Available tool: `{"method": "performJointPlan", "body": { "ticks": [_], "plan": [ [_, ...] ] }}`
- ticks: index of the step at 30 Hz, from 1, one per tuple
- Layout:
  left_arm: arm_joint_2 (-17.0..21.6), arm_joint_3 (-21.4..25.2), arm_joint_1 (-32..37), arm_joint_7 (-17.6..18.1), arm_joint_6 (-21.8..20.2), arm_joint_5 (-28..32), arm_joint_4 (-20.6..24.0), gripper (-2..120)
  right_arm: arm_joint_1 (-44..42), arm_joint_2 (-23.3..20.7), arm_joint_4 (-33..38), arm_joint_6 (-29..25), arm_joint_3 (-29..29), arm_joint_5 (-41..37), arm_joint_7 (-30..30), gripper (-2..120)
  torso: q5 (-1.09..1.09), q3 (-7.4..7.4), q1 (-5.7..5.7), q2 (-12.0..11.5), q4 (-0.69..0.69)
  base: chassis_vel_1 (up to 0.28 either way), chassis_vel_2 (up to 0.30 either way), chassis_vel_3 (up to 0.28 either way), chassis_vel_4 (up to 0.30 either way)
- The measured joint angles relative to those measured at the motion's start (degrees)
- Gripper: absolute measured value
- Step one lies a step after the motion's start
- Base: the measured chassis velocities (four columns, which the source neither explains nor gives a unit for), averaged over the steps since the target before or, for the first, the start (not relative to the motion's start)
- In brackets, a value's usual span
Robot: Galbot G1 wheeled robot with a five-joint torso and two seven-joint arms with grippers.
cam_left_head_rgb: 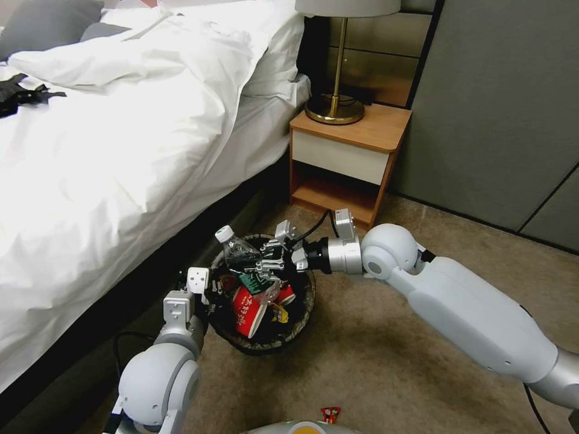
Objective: Pick up the trash bin, then pick up the garbage from the floor and place it into the trash bin.
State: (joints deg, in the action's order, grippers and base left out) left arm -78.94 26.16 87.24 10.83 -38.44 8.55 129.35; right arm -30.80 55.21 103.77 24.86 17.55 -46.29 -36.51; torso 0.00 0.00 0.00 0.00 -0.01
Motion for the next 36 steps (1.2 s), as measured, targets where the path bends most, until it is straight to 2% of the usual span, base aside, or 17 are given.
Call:
{"method": "performJointPlan", "body": {
  "ticks": [1,2,3,5,8,9,12,14,16,17,20,30,32,33,36],
  "plan": [
    [0.0,0.0,0.0,0.0,0.0,0.0,-0.1,0,-0.2,0.0,-0.1,-0.1,0.0,0.0,0.5,34,0.00,0.00,0.00,0.0,0.00,0.000,0.000,0.000,0.000],
    [0.0,0.0,0.0,0.0,0.0,0.0,-0.1,0,-0.2,0.0,-0.1,-0.1,0.0,0.0,0.5,34,0.00,0.00,0.00,0.0,0.00,0.000,0.000,0.000,0.000],
    [0.0,0.0,0.0,0.0,0.0,0.1,-0.2,0,-0.3,0.0,-0.3,-0.2,0.0,0.1,1.0,41,0.00,0.00,0.00,0.0,0.00,0.000,0.000,0.000,0.000],
    [0.0,0.0,0.0,0.0,0.0,0.1,-0.2,0,-0.5,0.1,-0.4,-0.3,0.0,0.2,1.3,44,0.00,0.00,0.00,0.0,0.01,0.000,0.000,0.000,0.000],
    [0.0,0.0,0.0,0.2,0.0,0.3,-0.2,0,-0.9,0.0,-0.5,-0.4,-0.2,0.4,1.8,59,0.00,0.00,0.00,0.0,0.00,0.000,0.000,0.000,0.000],
    [0.0,0.0,0.0,0.2,0.0,0.3,-0.2,0,-0.9,0.0,-0.5,-0.4,-0.2,0.4,1.8,59,0.00,0.00,0.00,0.0,0.00,0.000,0.000,0.000,0.000],
    [0.0,0.1,0.0,0.2,0.0,0.3,-0.2,0,-1.3,0.0,-0.5,-0.4,-0.6,0.5,2.5,75,0.00,0.00,0.00,0.0,0.01,0.000,0.000,0.000,0.000],
    [0.1,0.1,0.0,0.2,0.0,0.3,-0.2,0,-1.4,0.0,-0.5,-0.4,-0.7,0.6,2.7,78,0.00,0.00,0.00,0.0,0.01,0.000,0.000,0.000,0.000],
    [0.2,0.2,0.0,0.2,0.0,0.3,-0.2,0,-1.5,0.0,-0.3,-0.3,-1.0,0.5,3.2,89,0.00,0.00,0.00,0.0,0.01,0.000,0.000,0.000,0.000],
    [0.2,0.2,0.0,0.2,0.0,0.3,-0.2,0,-1.5,0.0,-0.3,-0.3,-1.0,0.5,3.2,89,0.00,0.00,0.00,0.0,0.01,0.000,0.000,0.000,0.000],
    [0.1,0.2,-0.2,0.2,0.0,0.4,-0.2,0,-1.6,-0.1,0.0,-0.3,-1.2,0.1,3.8,99,0.00,0.00,0.00,0.0,0.01,0.000,0.000,0.000,0.000],
    [0.0,0.2,-0.1,0.4,0.0,0.3,-0.4,0,-2.6,0.4,1.0,-0.2,-1.9,-0.5,6.4,100,0.01,0.00,0.00,0.0,0.01,0.000,0.000,0.000,0.000],
    [0.1,0.2,-0.1,0.4,0.0,0.4,-0.3,0,-3.7,0.4,3.1,-0.5,-4.5,-1.8,12.1,100,0.01,0.00,0.00,0.0,0.01,0.000,0.000,0.000,0.000],
    [0.1,0.2,-0.1,0.4,0.0,0.4,-0.3,0,-3.7,0.4,3.1,-0.5,-4.5,-1.8,12.1,100,0.01,0.00,0.00,0.0,0.01,0.000,0.000,0.000,0.000],
    [0.3,0.4,-0.1,0.4,-0.2,0.7,0.3,0,-5.6,0.0,7.3,-3.1,-11.1,-2.8,22.7,100,0.00,0.00,0.00,0.0,0.01,0.000,0.000,0.000,0.000]
  ]
}}
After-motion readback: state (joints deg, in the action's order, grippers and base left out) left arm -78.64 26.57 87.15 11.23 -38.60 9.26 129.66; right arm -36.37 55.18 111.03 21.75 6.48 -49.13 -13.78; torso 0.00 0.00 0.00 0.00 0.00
